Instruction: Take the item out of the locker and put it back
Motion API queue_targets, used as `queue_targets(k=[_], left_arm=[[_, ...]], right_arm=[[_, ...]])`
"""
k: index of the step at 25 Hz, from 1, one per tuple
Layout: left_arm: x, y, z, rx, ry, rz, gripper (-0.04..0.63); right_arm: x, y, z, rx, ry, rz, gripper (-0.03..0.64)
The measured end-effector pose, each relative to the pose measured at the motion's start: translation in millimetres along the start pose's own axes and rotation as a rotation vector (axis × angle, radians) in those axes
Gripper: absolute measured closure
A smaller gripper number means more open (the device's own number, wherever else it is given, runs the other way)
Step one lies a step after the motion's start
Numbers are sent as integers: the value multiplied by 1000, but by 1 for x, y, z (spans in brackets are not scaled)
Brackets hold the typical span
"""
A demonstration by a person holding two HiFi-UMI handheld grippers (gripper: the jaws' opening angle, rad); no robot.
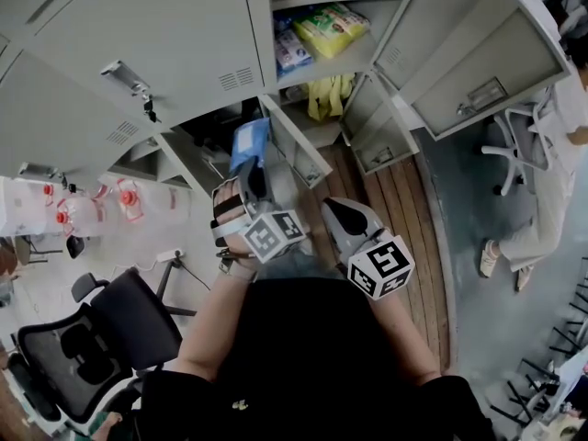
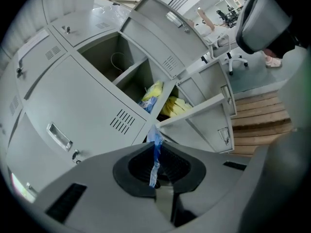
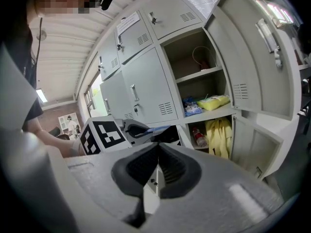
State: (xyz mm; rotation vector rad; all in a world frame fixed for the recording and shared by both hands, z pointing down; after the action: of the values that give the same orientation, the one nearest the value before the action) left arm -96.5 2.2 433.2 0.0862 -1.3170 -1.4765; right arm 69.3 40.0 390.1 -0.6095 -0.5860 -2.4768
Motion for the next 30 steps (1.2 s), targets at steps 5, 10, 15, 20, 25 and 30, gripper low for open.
queue_targets(k=[5,10,15,20,25,30], left_arm=[[19,19,22,-7,-41,48,557],[35,36,42,-8,-74,85,557],[53,45,55,-41,-104,114,557],[69,51,62,-52,-119,136,557],[88,58,73,-44,-149,143,557],[109,67,88,-22,-187,149,557]], right_arm=[[11,0,9,4,-32,-3,617],[20,1,19,9,-65,-8,617],[33,3,25,3,-84,-5,617],[43,2,30,8,-100,-10,617],[52,0,39,15,-128,-18,617],[61,3,45,21,-150,-14,617]])
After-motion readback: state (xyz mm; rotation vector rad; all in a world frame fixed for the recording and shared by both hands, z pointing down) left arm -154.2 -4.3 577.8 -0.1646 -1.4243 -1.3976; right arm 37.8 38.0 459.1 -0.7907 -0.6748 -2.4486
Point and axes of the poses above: the fingertips, and each gripper's own axes: x forward along the fingers, y to its right, z out of its underside, the point moved 5 cm from there along -x, backward along the fingers, and after that the axes turned 13 degrees about -y, right-handed, at the moved point
